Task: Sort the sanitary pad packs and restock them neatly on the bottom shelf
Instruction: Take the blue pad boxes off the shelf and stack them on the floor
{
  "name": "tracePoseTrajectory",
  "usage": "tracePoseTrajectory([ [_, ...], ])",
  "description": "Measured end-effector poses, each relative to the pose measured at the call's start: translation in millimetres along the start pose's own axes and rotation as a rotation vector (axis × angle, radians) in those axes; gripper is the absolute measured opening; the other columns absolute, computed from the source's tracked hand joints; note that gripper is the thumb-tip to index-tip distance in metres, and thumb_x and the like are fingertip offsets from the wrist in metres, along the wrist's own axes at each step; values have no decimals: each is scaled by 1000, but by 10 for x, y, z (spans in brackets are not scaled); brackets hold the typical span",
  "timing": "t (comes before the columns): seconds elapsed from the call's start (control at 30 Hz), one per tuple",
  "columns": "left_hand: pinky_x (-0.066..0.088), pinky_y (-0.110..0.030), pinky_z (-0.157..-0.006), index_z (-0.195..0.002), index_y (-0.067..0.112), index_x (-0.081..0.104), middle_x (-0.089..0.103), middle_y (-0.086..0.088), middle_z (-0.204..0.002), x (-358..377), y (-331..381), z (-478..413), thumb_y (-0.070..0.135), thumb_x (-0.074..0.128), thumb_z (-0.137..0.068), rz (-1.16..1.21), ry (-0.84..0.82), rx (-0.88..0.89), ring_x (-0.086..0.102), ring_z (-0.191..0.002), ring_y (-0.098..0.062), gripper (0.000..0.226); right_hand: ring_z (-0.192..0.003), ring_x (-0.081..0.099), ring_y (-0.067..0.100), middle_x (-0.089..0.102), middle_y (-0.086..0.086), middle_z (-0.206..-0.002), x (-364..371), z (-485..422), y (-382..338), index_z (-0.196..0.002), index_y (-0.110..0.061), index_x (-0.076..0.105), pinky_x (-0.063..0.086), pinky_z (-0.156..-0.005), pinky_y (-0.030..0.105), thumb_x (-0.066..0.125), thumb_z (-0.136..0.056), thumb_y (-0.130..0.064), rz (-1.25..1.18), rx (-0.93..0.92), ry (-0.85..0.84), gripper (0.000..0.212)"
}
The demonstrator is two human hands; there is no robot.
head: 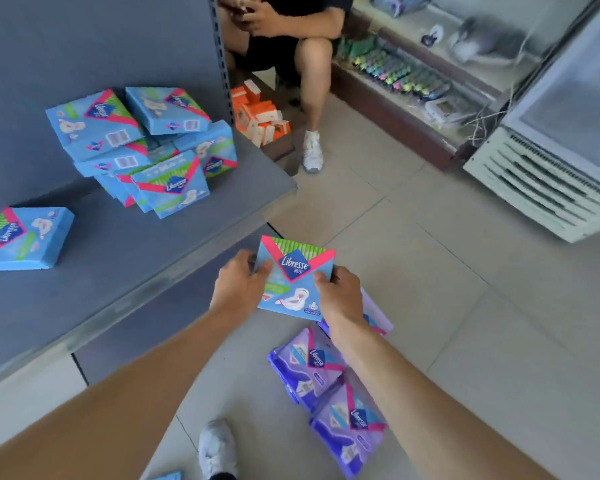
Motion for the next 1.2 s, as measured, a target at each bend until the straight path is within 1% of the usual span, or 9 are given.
tracePoseTrajectory([
  [0.1,44,-25,-56,-110,13,55,63,-3,-100,526,239,146,32,51,-94,-42,-79,34,59,-80,-19,25,-78,59,23,63,10,-88,-540,-63,262,-91,-10,56,46,-67,33,53,-91,-15,-14,35,80,6],
  [0.33,51,-32,-72,-119,11,54,62,-4,-109,1567,584,540,33,52,-95,-84,-250,108,61,-87,-21,33,-91,67,33,69,14,-99,-1508,8,974,-98,-9,60,54,-77,39,52,-92,-16,-130,176,234,13],
  [0.47,45,-23,-55,-115,11,54,61,-1,-102,2127,704,792,34,52,-95,-127,-372,162,61,-80,-18,31,-89,68,33,70,13,-98,-1974,77,1417,-96,-11,60,56,-81,50,53,-90,-19,-195,242,309,12],
  [0.63,55,-38,-80,-107,8,57,65,-3,-100,2777,799,1101,30,54,-95,-173,-509,237,65,-91,-25,26,-87,69,30,70,12,-98,-2473,207,1965,-94,-13,59,57,-81,50,55,-91,-20,-272,320,396,9],
  [0.73,53,-34,-78,-111,6,59,66,-3,-101,3100,828,1251,32,55,-94,-240,-572,282,64,-89,-21,31,-87,70,31,71,12,-97,-2700,242,2254,-92,-13,60,57,-82,49,55,-91,-19,-308,359,426,8],
  [0.87,53,-45,-87,-111,6,58,67,-7,-105,3457,787,1424,33,55,-93,-255,-625,263,64,-96,-25,32,-87,70,31,71,13,-98,-2933,289,2556,-100,-8,62,56,-81,46,55,-92,-18,-362,398,461,15],
  [0.97,51,-36,-82,-111,4,57,64,-6,-103,3666,783,1539,32,54,-94,-309,-629,287,62,-94,-22,32,-88,70,31,70,13,-98,-3075,318,2748,-103,-5,61,55,-77,41,54,-93,-15,-415,414,464,16],
  [1.1,54,-39,-84,-111,5,57,66,-9,-108,3986,707,1656,34,55,-93,-326,-659,267,64,-96,-24,34,-90,69,31,70,13,-99,-3277,343,3015,-104,-5,62,54,-74,37,55,-93,-14,-449,431,459,15],
  [1.2,51,-23,-66,-112,4,56,66,-6,-105,4315,620,1801,32,54,-94,-339,-692,262,64,-88,-20,32,-90,69,30,70,11,-100,-3467,371,3299,-100,-8,62,55,-76,39,55,-92,-15,-451,449,473,12],
])
Point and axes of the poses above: each hand's wrist, its own z-axis away from the middle knuckle, its own x-axis out of the palm, y = z × x, the point moved 8 cm from there along -z, towards the middle knuckle
